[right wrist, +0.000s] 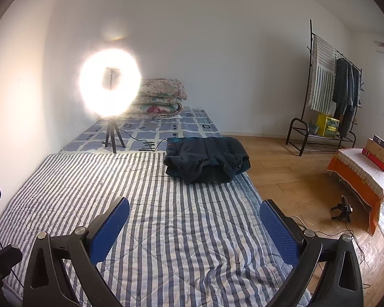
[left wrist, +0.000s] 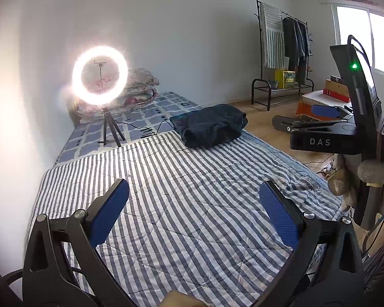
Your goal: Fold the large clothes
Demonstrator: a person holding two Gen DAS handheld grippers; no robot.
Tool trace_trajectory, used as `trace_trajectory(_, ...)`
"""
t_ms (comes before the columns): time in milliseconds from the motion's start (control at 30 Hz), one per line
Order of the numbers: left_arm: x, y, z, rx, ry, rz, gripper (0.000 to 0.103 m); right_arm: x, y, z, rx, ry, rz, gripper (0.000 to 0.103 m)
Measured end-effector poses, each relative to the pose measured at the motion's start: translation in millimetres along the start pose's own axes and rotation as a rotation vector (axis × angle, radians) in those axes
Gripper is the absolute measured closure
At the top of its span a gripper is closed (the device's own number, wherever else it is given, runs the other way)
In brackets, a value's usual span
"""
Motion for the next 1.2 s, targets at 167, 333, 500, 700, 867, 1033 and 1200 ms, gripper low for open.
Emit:
trace_trajectory(167, 0.5, -0.7, 0.2, -0.002, -0.002, -0.002, 0.0, 0.3, -0.1, -0.6, -0.002, 0.001, 0.003, 0.0)
trace_trajectory(333, 0.9, -2.2, 0.0, -0.006, -0.004, -0.005, 0.0, -1.5, -1.7, -1.4, -0.003, 0.004, 0.003, 0.0)
trace_trajectory(500, 1.7, -3.4, 0.0, -0.008, -0.006, -0.007, 0.0, -2.0, -3.4, -0.7, -0.002, 0.003, 0.0, 0.0)
trace_trajectory(700, 1.2, -3.8, 0.6, -0.007, -0.005, -0.005, 0.0, -1.9, -3.7, -0.9, -0.004, 0.004, -0.001, 0.0)
trace_trajectory(867, 1.0, -4.2, 0.7, -0.006, -0.005, -0.005, 0.0, -1.6, -4.2, -1.1, -0.003, 0.005, -0.001, 0.0)
trace_trajectory(1033, 0.9, -4.8, 0.8, -0.007, -0.005, -0.005, 0.0, -1.5, -4.4, -1.1, -0.003, 0.005, 0.0, 0.0)
trace_trajectory(1200, 0.9, -5.1, 1.1, -0.005, -0.006, -0.004, 0.0, -1.3, -4.7, -0.9, -0.002, 0.004, -0.001, 0.0)
Point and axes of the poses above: each gripper's, at about its wrist camera, not at the fingertips, and z roughly against the way its jaws point, y to its left, x to its top, the point moved 3 cm from there along -z, roughly the way its jaws point, and after that the axes turned 8 degrees about x, right-handed, at the moved point
